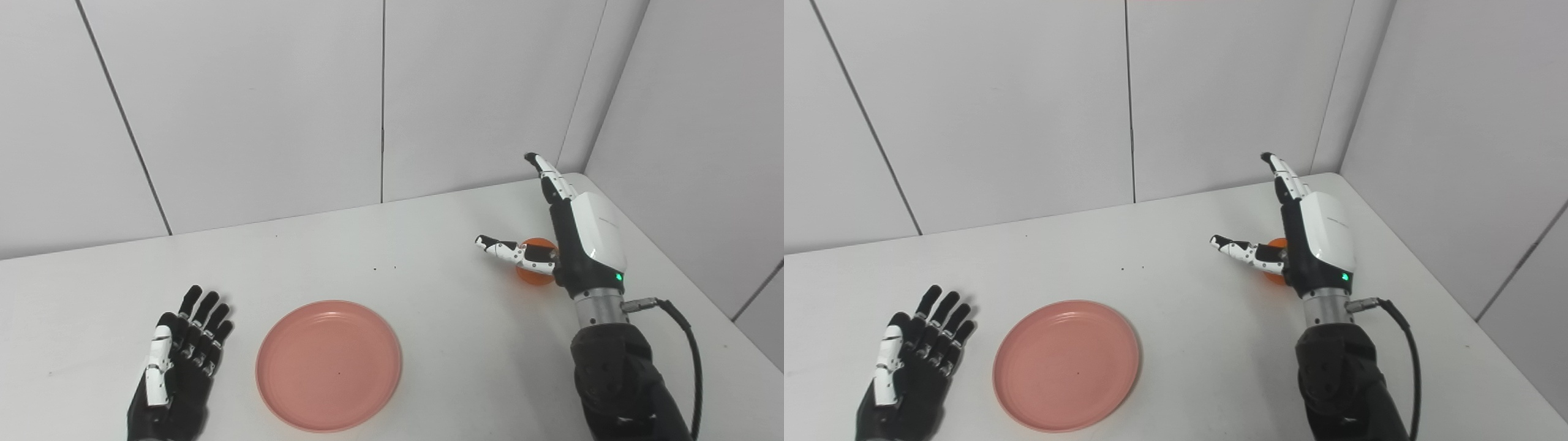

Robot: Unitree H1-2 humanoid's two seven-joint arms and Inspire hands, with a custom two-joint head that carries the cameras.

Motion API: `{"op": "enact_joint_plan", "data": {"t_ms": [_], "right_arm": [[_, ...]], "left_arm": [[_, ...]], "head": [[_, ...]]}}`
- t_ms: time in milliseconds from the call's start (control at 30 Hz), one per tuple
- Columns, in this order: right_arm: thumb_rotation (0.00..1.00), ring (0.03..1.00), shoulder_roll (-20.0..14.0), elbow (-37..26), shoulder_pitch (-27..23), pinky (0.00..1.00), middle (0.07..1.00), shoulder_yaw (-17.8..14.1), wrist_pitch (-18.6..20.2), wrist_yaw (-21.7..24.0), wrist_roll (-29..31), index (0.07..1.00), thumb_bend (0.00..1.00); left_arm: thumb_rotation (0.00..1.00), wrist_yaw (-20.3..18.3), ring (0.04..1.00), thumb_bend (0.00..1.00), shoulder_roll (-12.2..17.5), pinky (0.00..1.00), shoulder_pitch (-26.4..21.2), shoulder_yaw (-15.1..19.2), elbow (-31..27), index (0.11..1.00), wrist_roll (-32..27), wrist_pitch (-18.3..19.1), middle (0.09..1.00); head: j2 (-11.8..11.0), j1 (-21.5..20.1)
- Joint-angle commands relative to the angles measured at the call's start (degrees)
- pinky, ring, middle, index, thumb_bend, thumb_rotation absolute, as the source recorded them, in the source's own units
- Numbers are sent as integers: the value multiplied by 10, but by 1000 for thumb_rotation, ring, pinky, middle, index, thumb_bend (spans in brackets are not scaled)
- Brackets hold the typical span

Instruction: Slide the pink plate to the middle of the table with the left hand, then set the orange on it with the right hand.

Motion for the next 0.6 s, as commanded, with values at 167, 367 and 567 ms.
{"op": "enact_joint_plan", "data": {"t_ms": [167, 367, 567], "right_arm": [[396, 873, -38, 1, -16, 776, 912, -23, 18, 17, -8, 911, 896], [396, 884, -49, 10, -18, 782, 930, -27, 46, 44, -5, 925, 925], [431, 887, -66, 25, -24, 791, 937, -18, 81, 78, -14, 941, 972]], "left_arm": [[1000, 7, 981, 350, 10, 1000, 11, 3, 10, 983, -2, 26, 982], [1000, 4, 984, 353, 12, 1000, 11, 5, 11, 985, -6, 24, 984], [1000, 8, 989, 353, 15, 1000, 10, 5, 9, 991, -11, 27, 990]], "head": [[0, -7], [0, -8], [3, -15]]}}
